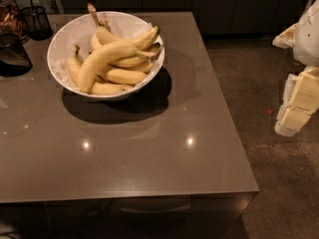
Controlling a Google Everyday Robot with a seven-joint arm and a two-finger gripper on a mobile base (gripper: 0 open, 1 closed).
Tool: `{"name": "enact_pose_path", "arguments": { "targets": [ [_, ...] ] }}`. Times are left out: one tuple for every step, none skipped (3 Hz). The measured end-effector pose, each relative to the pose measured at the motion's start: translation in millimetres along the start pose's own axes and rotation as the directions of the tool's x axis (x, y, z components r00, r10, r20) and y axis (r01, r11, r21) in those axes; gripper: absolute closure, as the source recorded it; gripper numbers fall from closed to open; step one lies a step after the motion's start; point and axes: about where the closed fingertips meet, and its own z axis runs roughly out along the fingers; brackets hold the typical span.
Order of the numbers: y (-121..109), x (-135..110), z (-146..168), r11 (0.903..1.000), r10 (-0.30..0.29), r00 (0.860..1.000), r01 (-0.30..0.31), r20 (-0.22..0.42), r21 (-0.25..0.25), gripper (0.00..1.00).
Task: Pick banana from white bowl
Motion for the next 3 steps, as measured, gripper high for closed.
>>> {"name": "enact_pose_path", "arguments": {
  "targets": [
    [0.0,0.0,0.0,1.0000,0.000,1.000,0.000,0.000,0.000,0.00],
    [-2.6,-8.6,-3.6,0.9995,-0.026,1.000,0.026,0.014,0.020,0.00],
    [-18.5,-39.3,-6.3,0.9960,-0.086,0.996,0.085,0.027,0.029,0.00]
  ]
}}
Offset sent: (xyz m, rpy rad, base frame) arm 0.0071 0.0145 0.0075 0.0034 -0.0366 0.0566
